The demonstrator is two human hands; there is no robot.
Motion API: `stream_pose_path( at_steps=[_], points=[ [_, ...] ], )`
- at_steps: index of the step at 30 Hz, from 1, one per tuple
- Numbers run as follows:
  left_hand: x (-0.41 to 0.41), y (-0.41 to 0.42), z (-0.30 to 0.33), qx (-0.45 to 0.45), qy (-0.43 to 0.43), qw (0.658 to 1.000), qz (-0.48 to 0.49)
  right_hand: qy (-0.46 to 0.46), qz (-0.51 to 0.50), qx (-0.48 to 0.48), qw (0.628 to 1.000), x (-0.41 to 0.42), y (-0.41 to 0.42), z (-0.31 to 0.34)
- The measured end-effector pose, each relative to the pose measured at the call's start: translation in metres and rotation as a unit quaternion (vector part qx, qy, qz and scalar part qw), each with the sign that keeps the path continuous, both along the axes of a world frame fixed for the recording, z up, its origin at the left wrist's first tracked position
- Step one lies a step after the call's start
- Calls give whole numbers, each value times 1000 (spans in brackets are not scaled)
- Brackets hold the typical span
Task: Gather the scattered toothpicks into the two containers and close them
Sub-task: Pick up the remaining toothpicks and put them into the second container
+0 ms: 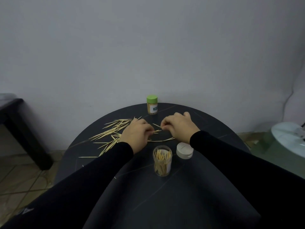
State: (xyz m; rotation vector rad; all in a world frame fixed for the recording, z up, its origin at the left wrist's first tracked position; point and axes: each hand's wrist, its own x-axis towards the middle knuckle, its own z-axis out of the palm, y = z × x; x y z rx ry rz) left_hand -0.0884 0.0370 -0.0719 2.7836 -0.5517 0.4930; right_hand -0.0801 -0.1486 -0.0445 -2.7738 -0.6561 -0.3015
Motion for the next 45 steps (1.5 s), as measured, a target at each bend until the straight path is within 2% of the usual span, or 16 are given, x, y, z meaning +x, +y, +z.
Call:
stream_pose_path(
  at_steps=[3,7,9,13,15,17,28,34,37,39,41,43,45],
  points=[
    [-5,-2,5,-65,-18,998,0,-3,-6,78,997,-9,-1,3],
    [-16,-4,15,-197,-27,980,-8,0,-6,188,982,-22,0,10],
    [-25,-7,21,-298,-7,955,-13,17,8,271,962,-29,2,13],
    [-50,-14,32,-477,66,875,-49,68,63,424,901,-50,7,16],
    [-61,-16,30,-515,101,849,-67,82,75,449,887,-58,7,13],
    [-69,-18,25,-524,131,839,-70,91,72,451,885,-63,5,7],
    [-83,-27,10,-511,187,839,-28,143,58,370,916,-74,0,-13],
    [-84,-22,5,-487,207,846,-60,150,59,295,942,-66,-14,-16],
    [-84,-17,1,-457,176,870,-62,185,82,258,945,-63,-20,-11],
    [-83,-11,0,-381,109,913,-93,228,99,211,945,-61,-23,-9],
    [-80,-4,1,-215,18,967,-138,247,108,156,950,-61,-24,-8],
    [-76,2,2,-77,-30,982,-171,247,108,132,954,-61,-23,-6],
    [-76,5,1,-11,-30,982,-188,242,109,125,956,-61,-22,-4]
  ],
)
